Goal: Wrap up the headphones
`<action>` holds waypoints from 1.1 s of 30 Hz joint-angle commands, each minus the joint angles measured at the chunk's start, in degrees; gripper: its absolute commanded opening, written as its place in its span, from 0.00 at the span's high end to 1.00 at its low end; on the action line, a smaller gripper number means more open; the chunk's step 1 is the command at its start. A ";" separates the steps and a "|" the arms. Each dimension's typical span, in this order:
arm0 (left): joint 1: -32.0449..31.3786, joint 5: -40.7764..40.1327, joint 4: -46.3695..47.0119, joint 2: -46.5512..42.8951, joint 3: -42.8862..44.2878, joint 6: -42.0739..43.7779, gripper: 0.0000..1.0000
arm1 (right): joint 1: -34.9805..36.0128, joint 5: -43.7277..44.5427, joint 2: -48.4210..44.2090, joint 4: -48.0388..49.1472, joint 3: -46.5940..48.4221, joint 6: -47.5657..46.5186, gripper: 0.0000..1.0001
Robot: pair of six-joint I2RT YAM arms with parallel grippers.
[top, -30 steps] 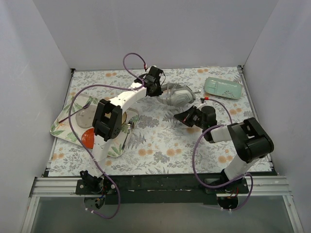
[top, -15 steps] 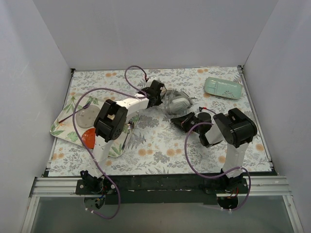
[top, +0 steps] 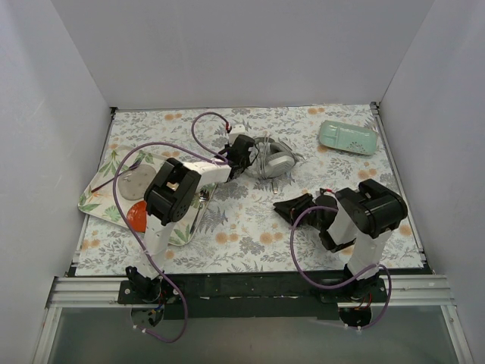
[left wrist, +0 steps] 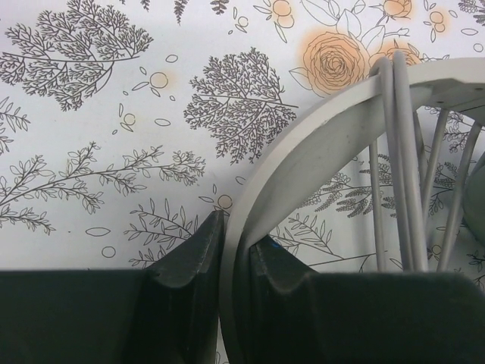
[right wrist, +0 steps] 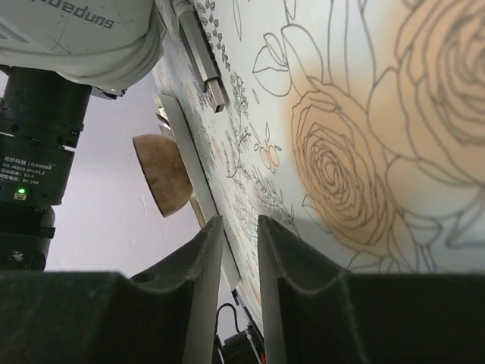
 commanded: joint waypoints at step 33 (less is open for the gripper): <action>1.32 9.12 -14.20 -16.61 4.82 30.56 0.02 | -0.38 18.38 -51.82 -62.48 25.03 -64.87 0.61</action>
